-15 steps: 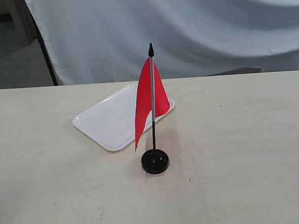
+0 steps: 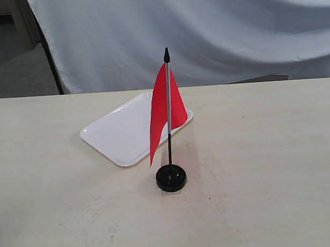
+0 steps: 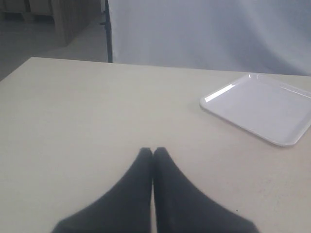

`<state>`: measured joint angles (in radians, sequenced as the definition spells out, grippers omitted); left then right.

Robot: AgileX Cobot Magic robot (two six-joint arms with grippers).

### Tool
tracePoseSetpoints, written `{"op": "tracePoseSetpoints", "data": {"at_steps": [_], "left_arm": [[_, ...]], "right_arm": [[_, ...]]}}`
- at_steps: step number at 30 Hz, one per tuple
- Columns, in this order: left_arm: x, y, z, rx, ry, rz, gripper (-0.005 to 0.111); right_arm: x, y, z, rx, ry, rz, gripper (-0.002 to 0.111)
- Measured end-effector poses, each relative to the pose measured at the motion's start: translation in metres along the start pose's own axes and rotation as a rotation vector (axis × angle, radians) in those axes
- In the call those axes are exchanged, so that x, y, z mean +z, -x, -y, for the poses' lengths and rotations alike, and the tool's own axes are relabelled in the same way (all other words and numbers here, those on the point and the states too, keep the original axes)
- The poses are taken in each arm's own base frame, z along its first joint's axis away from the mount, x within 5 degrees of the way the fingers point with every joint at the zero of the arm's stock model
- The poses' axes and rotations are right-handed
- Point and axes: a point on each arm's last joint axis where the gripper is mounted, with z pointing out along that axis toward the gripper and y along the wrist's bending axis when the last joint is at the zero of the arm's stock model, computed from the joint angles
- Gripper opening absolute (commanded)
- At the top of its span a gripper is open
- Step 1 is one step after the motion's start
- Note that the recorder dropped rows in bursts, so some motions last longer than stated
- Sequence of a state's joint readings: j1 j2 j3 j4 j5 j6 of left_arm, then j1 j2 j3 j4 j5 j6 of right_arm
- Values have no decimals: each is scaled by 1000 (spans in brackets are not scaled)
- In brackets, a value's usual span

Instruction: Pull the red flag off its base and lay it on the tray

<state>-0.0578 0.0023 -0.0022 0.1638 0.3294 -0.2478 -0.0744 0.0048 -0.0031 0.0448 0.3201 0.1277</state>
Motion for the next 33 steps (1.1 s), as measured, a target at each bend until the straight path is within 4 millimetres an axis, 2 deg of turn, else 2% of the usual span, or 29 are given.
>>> {"op": "tracePoseSetpoints", "data": {"at_steps": [6,16,18,19,22,24,28,33], "left_arm": [[0,0,0,0,0,0,0],[0,0,0,0,0,0,0],[0,0,0,0,0,0,0],[0,0,0,0,0,0,0],[0,0,0,0,0,0,0],[0,0,0,0,0,0,0],[0,0,0,0,0,0,0],[0,0,0,0,0,0,0]], "right_arm": [[-1,13,-2,0,18,141,-1],[-17,53,-7,14,84,625,-1],[-21,58,-7,98,124,691,-1],[-24,61,-8,200,170,723,-1],[-24,61,-8,375,238,712,-1],[-26,63,-9,390,265,730,-1],[-24,64,-15,280,297,733,-1],[13,59,-24,134,297,512,-1]]}}
